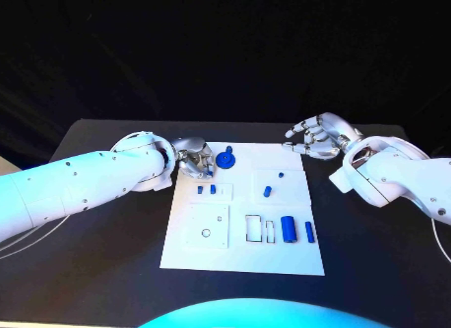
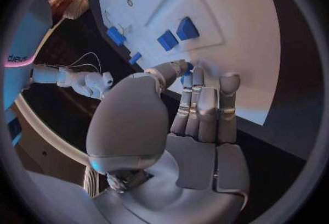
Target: Assemble the parts on the task board
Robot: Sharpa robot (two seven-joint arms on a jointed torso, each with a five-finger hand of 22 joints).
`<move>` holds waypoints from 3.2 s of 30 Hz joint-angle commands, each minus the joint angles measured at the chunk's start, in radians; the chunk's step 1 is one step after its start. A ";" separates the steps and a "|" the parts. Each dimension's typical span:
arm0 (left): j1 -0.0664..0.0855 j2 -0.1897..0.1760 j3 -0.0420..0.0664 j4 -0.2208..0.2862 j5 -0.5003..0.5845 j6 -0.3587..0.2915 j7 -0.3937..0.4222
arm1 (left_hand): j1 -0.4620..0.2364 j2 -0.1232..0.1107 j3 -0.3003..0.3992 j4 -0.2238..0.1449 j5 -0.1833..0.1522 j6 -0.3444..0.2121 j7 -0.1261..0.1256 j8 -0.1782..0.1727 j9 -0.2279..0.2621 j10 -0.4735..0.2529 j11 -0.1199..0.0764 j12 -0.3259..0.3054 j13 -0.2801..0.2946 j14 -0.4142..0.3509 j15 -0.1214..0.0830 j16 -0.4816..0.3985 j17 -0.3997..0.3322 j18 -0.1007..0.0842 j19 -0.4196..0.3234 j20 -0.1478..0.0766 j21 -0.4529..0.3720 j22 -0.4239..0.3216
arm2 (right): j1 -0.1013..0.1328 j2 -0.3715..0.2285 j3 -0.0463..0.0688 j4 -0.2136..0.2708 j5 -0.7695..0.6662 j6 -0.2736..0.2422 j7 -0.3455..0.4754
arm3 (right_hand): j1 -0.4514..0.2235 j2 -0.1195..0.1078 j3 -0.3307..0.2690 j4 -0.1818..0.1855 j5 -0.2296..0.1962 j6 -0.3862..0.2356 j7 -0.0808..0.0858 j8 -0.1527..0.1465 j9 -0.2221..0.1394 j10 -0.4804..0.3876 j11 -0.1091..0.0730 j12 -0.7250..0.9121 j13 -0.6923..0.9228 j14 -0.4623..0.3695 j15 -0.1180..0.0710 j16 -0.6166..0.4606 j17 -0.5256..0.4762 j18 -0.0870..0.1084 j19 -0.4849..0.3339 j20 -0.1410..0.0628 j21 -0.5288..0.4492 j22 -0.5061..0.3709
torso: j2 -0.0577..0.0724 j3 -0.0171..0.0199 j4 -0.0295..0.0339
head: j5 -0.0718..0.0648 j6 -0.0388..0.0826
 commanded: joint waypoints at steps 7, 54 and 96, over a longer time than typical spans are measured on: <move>-0.001 0.004 -0.003 -0.006 -0.006 0.029 -0.002 | 0.002 0.008 -0.006 -0.005 0.004 0.009 0.002 0.001 0.002 0.011 -0.001 -0.008 -0.001 0.006 -0.002 0.007 0.001 -0.020 0.008 -0.004 0.002 0.002 | -0.001 -0.001 0.000 0.002 -0.012 0.004 0.010 | 0.011 0.001 0.005 0.000 0.006 -0.005 0.002 0.007 -0.001 0.002 -0.003 -0.001 -0.001 0.032 -0.008 -0.002 -0.001 0.005 0.002 -0.006 -0.007 0.169 | -0.001 -0.0002 0.0011 | -0.002 -0.003; -0.002 -0.002 -0.003 -0.004 0.041 0.016 -0.007 | -0.020 -0.019 -0.003 -0.012 0.005 -0.089 0.040 -0.122 -0.026 -0.006 0.032 -0.067 -0.009 -0.030 0.025 -0.006 -0.054 -0.011 -0.030 0.019 -0.044 -0.046 | -0.001 -0.002 0.000 -0.001 -0.012 0.003 0.010 | 0.009 -0.001 0.006 0.000 0.006 -0.006 0.001 0.008 -0.001 0.003 -0.004 -0.004 -0.007 0.033 -0.008 -0.005 -0.001 0.006 0.002 -0.007 -0.012 0.167 | 0.000 0.0004 0.0009 | -0.001 -0.005; -0.003 -0.090 0.011 0.014 0.391 -0.032 0.074 | 0.003 -0.015 0.009 -0.040 0.008 -0.117 0.058 -0.168 -0.035 -0.107 0.057 -0.065 0.011 -0.251 0.045 -0.133 -0.361 0.015 -0.161 0.027 -0.154 -0.158 | -0.001 -0.006 0.000 -0.021 -0.160 0.117 -0.039 | 0.163 -0.070 0.160 -0.001 -0.010 -0.006 0.006 0.013 -0.007 -0.218 0.005 -0.689 -0.619 0.024 -0.003 -0.058 -0.055 0.013 -0.008 -0.005 -0.067 0.151 | -0.001 0.0012 -0.0026 | -0.016 0.006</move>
